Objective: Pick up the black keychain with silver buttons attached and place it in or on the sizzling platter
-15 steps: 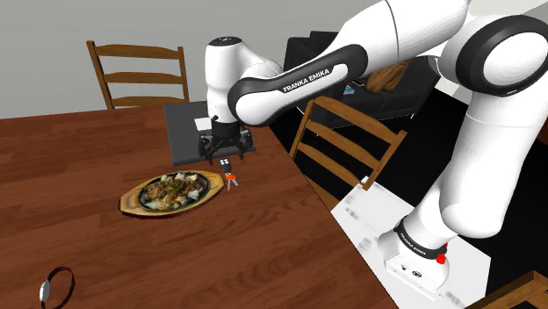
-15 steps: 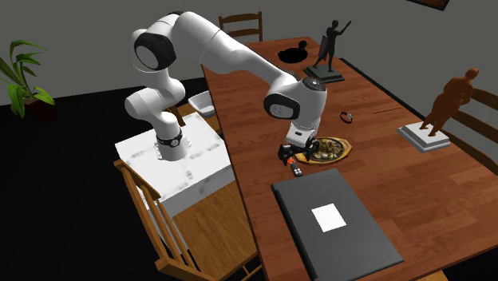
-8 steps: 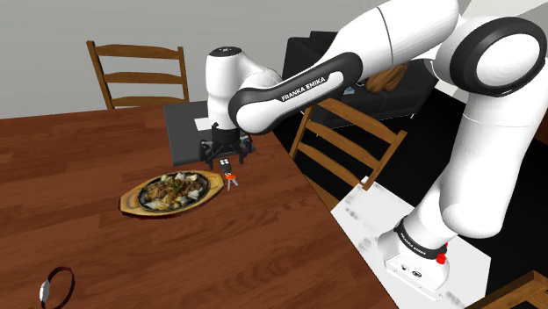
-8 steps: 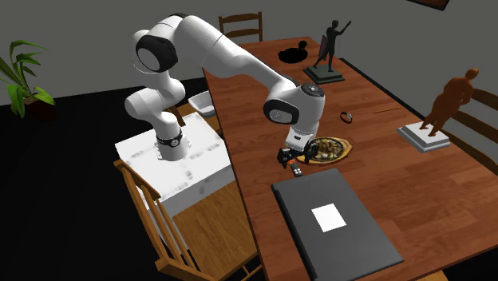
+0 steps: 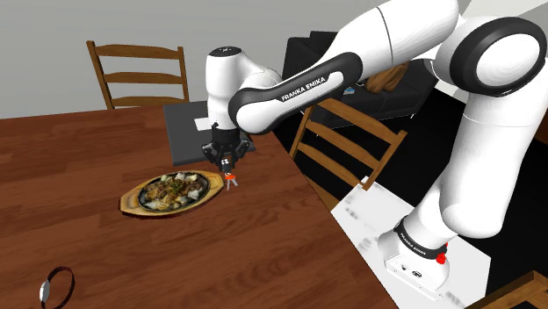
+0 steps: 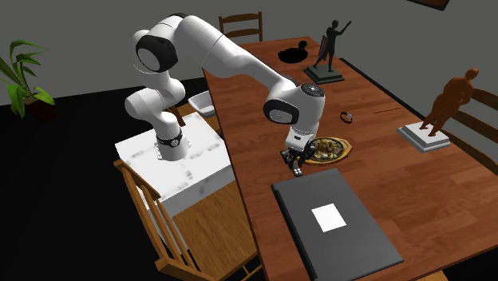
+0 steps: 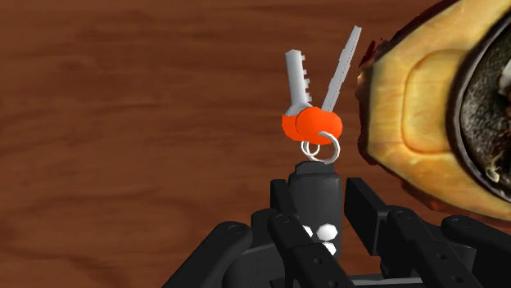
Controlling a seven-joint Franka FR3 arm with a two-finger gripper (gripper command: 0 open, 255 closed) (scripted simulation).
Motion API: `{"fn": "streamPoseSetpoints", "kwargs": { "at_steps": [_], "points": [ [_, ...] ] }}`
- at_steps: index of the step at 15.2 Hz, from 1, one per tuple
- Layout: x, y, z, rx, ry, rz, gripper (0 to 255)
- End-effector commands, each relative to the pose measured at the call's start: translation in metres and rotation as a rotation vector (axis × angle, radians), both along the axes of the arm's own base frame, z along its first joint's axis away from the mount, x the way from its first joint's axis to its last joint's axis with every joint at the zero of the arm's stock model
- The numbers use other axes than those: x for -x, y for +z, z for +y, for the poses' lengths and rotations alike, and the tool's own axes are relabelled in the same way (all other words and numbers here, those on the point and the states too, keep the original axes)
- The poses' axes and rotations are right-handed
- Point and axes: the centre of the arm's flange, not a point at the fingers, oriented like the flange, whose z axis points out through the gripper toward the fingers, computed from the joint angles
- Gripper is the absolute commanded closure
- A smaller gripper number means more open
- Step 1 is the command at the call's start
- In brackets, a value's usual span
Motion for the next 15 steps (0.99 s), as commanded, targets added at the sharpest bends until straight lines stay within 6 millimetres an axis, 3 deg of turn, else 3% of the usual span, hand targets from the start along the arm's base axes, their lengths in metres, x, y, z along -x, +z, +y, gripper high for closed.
{"fn": "streamPoseSetpoints", "kwargs": {
  "at_steps": [1, 5, 15],
  "points": [
    [0.000, 0.000, 0.000, 0.000, 0.000, 0.000, 255],
    [0.000, 0.000, 0.000, 0.000, 0.000, 0.000, 255],
    [0.000, 0.053, 0.000, 0.000, 0.000, 0.000, 255]
  ]
}}
